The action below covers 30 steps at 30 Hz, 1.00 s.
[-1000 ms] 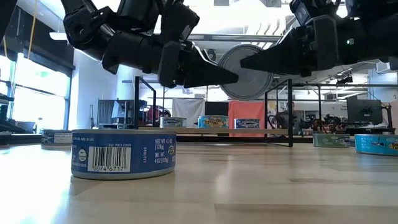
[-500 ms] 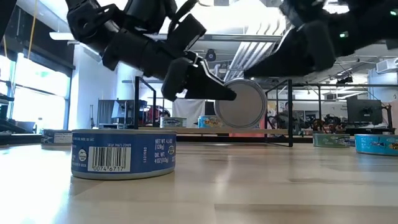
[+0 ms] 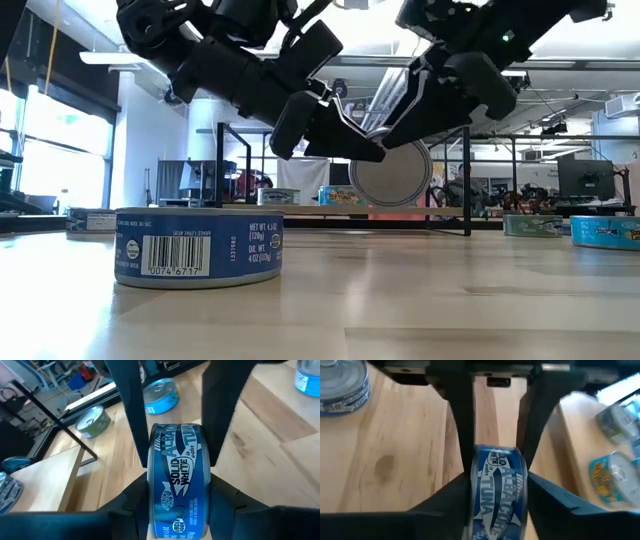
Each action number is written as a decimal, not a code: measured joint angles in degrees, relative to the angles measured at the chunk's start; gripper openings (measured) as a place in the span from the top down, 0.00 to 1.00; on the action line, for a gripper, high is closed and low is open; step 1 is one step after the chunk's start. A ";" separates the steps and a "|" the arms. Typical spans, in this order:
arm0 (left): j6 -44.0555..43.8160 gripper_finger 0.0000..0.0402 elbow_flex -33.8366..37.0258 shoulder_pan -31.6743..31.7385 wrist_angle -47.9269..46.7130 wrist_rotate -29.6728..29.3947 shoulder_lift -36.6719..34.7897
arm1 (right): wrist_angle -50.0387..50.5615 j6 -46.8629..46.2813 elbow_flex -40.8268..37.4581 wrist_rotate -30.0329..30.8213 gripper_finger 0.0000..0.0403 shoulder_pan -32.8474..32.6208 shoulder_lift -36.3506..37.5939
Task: Stack canned seafood by type on shelf
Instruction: Put the dark blue tuna can aligned with the other dark blue tuna can on the shelf
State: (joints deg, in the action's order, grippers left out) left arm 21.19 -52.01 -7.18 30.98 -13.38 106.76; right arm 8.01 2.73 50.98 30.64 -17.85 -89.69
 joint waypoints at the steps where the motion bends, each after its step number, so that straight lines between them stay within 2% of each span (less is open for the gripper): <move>1: -0.10 0.70 0.02 -0.08 -0.15 -0.70 0.00 | 0.28 -0.75 -0.04 -0.56 0.62 0.36 0.00; 3: -0.10 0.69 0.02 -0.15 -0.18 -2.12 0.00 | 0.88 -1.79 -0.04 -0.87 0.69 0.89 0.02; 7: -0.97 0.60 0.00 -0.57 -0.84 -5.13 0.00 | 2.13 -2.35 0.07 -0.49 0.69 0.78 0.17; 9: -1.51 0.54 0.00 -0.61 -3.21 -6.17 -0.22 | 8.20 -3.24 0.96 1.63 0.69 0.45 0.17; 11: -4.04 0.49 0.00 -0.55 -6.48 -8.68 -0.20 | 16.28 -5.47 2.83 5.15 0.69 0.20 0.00; 15: -13.12 0.43 0.00 -0.53 -12.71 -12.24 -0.20 | 30.49 -10.14 6.43 16.81 0.69 1.04 0.28; 17: -17.30 0.43 0.00 -0.55 -14.07 -12.78 -0.15 | 31.93 -9.59 6.22 21.90 0.69 2.71 0.11; 19: -19.38 0.43 0.01 -0.73 -14.35 -12.91 -0.15 | 29.03 -5.72 4.93 26.48 0.69 5.02 0.21; 21: -20.35 0.44 0.00 -1.08 -14.29 -13.51 -0.15 | 24.64 0.15 2.95 27.49 0.69 8.01 0.09; 27: -20.48 0.48 0.00 -2.69 -13.54 -17.01 -0.11 | 0.70 18.52 -4.23 21.20 0.69 17.06 -0.11; 30: -19.62 0.49 0.02 -3.41 -13.53 -18.39 -0.11 | -7.39 26.28 -6.87 18.48 0.69 19.91 -0.09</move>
State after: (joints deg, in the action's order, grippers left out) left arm 1.57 -51.99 -10.59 17.45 -31.77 106.65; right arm 0.62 29.01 44.11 49.12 2.07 -89.78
